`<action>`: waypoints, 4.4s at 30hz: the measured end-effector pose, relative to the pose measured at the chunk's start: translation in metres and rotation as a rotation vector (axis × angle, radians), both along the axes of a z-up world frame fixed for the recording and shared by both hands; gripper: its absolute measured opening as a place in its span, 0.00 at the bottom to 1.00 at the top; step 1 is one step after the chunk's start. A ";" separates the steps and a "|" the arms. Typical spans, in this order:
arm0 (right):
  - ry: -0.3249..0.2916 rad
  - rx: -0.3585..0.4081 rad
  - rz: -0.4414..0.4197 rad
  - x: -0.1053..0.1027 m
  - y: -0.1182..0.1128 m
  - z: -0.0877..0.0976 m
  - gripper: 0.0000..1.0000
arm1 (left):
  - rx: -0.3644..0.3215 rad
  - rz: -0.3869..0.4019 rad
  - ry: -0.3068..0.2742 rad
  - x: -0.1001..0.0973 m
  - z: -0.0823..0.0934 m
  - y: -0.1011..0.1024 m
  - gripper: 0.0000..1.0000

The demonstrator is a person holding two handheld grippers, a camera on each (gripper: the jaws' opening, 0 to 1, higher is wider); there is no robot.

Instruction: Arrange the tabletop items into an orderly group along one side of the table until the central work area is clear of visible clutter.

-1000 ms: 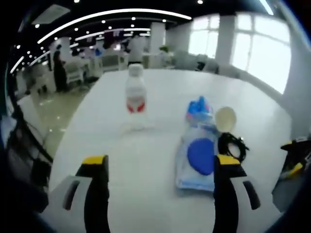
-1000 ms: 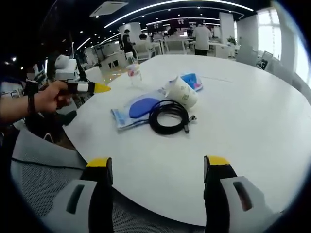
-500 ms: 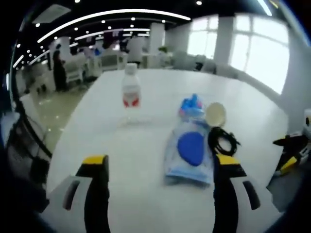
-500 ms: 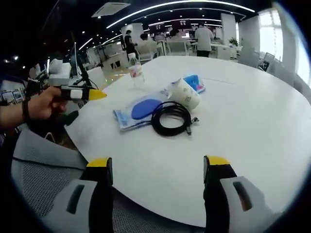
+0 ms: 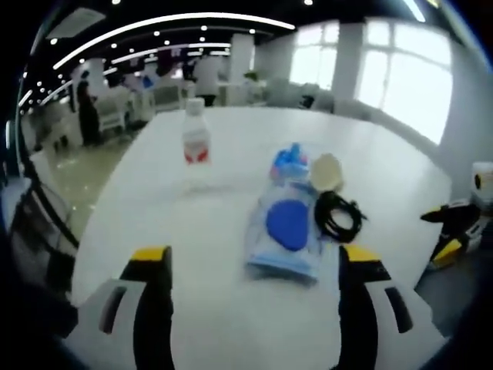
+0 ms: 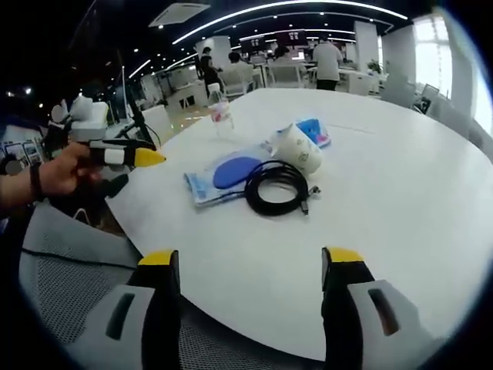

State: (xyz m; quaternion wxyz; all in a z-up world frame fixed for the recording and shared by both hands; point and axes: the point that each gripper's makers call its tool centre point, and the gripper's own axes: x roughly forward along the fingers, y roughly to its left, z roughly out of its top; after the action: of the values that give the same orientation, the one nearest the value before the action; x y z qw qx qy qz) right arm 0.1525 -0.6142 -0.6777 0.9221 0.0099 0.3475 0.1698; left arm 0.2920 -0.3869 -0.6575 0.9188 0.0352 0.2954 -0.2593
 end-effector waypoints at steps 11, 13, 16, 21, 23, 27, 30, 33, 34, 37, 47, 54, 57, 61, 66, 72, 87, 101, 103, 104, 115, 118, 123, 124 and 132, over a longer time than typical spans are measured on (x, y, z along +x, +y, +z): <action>0.006 0.011 -0.007 -0.001 0.000 0.000 0.73 | 0.005 -0.004 0.010 -0.003 -0.004 -0.001 0.85; 0.012 0.012 -0.007 -0.002 0.000 -0.001 0.73 | 0.006 -0.008 0.013 -0.003 -0.006 -0.003 0.85; 0.017 0.015 -0.009 -0.002 -0.001 -0.002 0.73 | 0.012 -0.012 0.014 -0.003 -0.007 -0.003 0.85; 0.023 0.002 0.007 -0.002 0.002 -0.004 0.73 | 0.003 0.003 0.010 -0.001 -0.006 0.001 0.85; 0.024 -0.007 0.011 -0.002 0.002 -0.004 0.73 | 0.001 0.007 0.009 0.000 -0.007 0.002 0.85; 0.044 -0.027 0.019 -0.004 0.001 -0.008 0.73 | 0.003 0.005 0.004 -0.001 -0.006 0.001 0.85; 0.050 -0.019 0.020 -0.004 0.002 -0.009 0.73 | 0.002 0.005 0.007 0.000 -0.006 0.001 0.85; 0.055 -0.028 0.022 -0.002 0.002 -0.010 0.73 | 0.001 0.007 0.005 0.000 -0.006 0.001 0.85; 0.056 -0.026 0.018 -0.002 0.002 -0.010 0.72 | 0.000 0.007 0.005 0.000 -0.005 0.001 0.85; 0.066 0.012 -0.007 0.007 0.004 -0.008 0.72 | 0.008 0.000 0.008 -0.002 -0.007 0.000 0.85; 0.032 -0.048 0.061 0.061 -0.003 0.018 0.70 | 0.009 -0.013 0.005 -0.004 -0.005 -0.002 0.84; 0.027 -0.076 0.057 0.109 -0.020 0.023 0.71 | 0.013 -0.025 0.004 -0.004 -0.006 -0.005 0.84; 0.031 -0.063 0.042 0.125 -0.022 0.024 0.71 | 0.020 -0.032 0.007 -0.005 -0.008 -0.006 0.84; 0.038 -0.081 0.055 0.142 -0.020 0.024 0.70 | 0.019 -0.033 0.008 -0.005 -0.009 -0.006 0.83; 0.044 -0.107 0.085 0.168 -0.015 0.023 0.70 | 0.014 -0.027 0.014 -0.005 -0.010 -0.005 0.82; 0.033 -0.133 0.103 0.201 -0.018 0.027 0.70 | 0.017 -0.028 0.019 -0.006 -0.011 -0.004 0.82; 0.092 -0.239 0.181 0.247 -0.024 0.019 0.69 | 0.019 -0.036 0.025 -0.007 -0.012 -0.005 0.81; 0.201 -0.399 0.269 0.260 -0.026 -0.014 0.44 | 0.018 -0.036 0.042 -0.007 -0.015 -0.007 0.80; 0.195 -0.414 0.269 0.260 -0.028 -0.015 0.37 | 0.016 -0.039 0.042 -0.007 -0.016 -0.008 0.79; 0.196 -0.416 0.266 0.259 -0.027 -0.015 0.35 | 0.017 -0.041 0.041 -0.007 -0.016 -0.008 0.79; 0.212 -0.420 0.275 0.259 -0.034 -0.022 0.05 | 0.015 -0.052 0.037 -0.007 -0.017 -0.014 0.77; 0.213 -0.409 0.268 0.258 -0.035 -0.022 0.02 | 0.015 -0.049 0.040 -0.007 -0.018 -0.013 0.77; 0.184 -0.376 0.234 0.261 -0.037 -0.013 0.02 | 0.025 -0.062 0.036 -0.010 -0.017 -0.015 0.77; 0.181 -0.373 0.231 0.261 -0.036 -0.012 0.02 | 0.025 -0.063 0.035 -0.010 -0.017 -0.015 0.77; 0.122 -0.370 0.251 0.266 -0.021 0.009 0.02 | 0.021 -0.070 0.036 -0.012 -0.015 -0.014 0.78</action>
State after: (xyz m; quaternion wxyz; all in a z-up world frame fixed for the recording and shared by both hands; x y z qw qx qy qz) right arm 0.4190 -0.6354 -0.6687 0.8571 -0.1925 0.4264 0.2155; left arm 0.2800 -0.4013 -0.6725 0.9033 0.0503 0.3134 -0.2887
